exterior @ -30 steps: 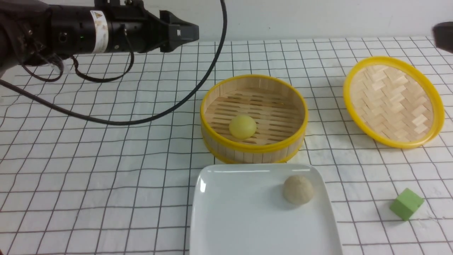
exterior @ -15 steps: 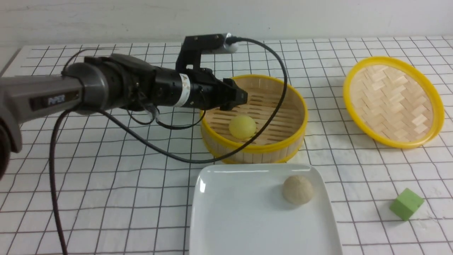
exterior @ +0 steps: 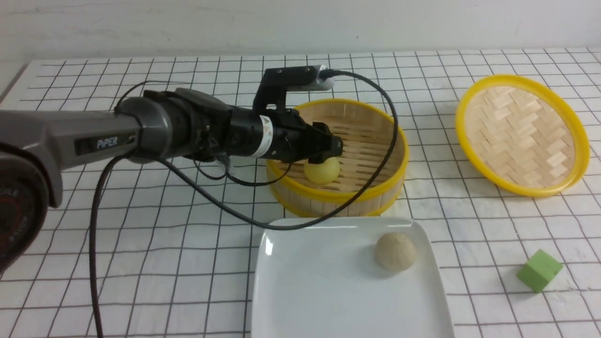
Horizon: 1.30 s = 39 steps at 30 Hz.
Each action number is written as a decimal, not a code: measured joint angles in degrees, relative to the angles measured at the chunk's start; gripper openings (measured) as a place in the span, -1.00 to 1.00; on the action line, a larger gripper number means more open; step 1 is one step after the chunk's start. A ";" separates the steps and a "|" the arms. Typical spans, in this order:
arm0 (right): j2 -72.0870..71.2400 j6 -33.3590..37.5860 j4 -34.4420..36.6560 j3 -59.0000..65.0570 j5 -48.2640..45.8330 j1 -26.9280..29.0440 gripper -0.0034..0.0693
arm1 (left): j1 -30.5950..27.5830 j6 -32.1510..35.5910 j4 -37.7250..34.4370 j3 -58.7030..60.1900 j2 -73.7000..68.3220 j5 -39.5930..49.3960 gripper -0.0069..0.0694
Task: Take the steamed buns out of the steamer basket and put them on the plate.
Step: Use the left arm to grab the steamed stuffed bun that is closest to it
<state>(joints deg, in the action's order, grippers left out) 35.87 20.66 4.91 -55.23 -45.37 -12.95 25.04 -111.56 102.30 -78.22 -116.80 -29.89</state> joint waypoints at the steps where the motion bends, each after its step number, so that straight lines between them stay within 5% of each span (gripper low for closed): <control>1: 0.00 0.00 -0.08 0.00 0.00 0.00 0.62 | 0.75 0.27 0.00 0.00 0.00 0.30 0.22; 26: 0.00 -0.07 -3.53 0.00 0.06 0.00 0.62 | 1.64 1.48 -0.05 0.00 2.87 4.07 0.19; 39: 0.00 -0.24 -4.18 0.00 0.12 0.00 0.62 | 0.22 2.46 0.01 0.00 7.52 -0.75 0.17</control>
<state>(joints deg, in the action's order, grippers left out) 35.87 20.42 0.74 -55.23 -45.26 -12.95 25.26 -109.10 102.30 -78.22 -109.28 -30.64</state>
